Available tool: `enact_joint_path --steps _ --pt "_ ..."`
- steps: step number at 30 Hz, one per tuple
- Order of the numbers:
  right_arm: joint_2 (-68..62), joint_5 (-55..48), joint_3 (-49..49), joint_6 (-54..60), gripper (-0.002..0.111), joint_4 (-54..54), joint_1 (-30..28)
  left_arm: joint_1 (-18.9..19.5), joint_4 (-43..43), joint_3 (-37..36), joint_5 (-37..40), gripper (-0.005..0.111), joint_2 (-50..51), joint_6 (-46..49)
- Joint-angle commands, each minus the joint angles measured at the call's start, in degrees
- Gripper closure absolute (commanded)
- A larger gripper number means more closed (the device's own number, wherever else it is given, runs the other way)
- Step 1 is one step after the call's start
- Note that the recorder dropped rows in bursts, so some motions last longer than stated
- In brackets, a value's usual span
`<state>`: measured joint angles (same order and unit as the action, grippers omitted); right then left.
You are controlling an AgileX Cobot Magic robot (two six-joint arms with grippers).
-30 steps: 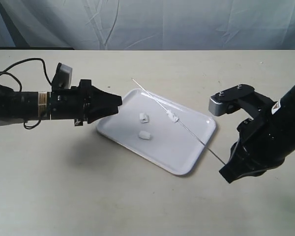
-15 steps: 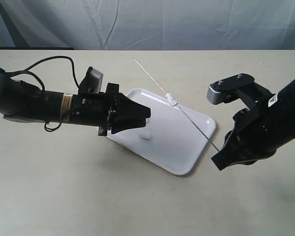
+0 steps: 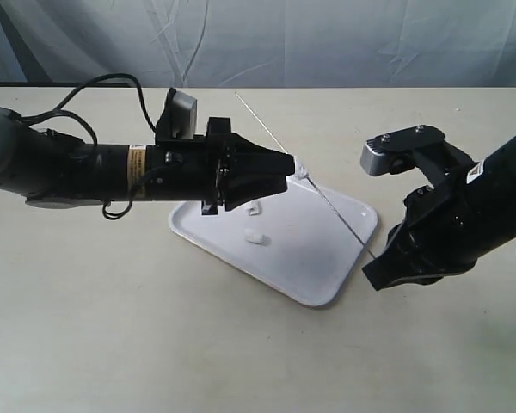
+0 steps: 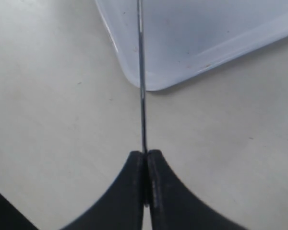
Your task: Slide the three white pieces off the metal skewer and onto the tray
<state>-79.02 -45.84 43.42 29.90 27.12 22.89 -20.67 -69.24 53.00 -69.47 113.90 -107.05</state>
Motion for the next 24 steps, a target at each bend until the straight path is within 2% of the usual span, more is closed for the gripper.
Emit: enact_joint_path --steps 1,13,24 --pt "0.4 -0.4 -0.2 0.0 0.109 0.6 -0.1 -1.6 2.9 0.0 -0.5 0.067 -0.6 1.7" --pt "0.4 -1.2 -0.2 0.2 0.109 3.2 -0.1 -1.6 4.3 0.0 0.9 0.067 -0.6 2.8" --pt "0.4 -1.3 -0.2 1.5 0.109 4.9 -0.1 -2.6 6.4 0.0 7.4 0.067 -0.5 4.6"
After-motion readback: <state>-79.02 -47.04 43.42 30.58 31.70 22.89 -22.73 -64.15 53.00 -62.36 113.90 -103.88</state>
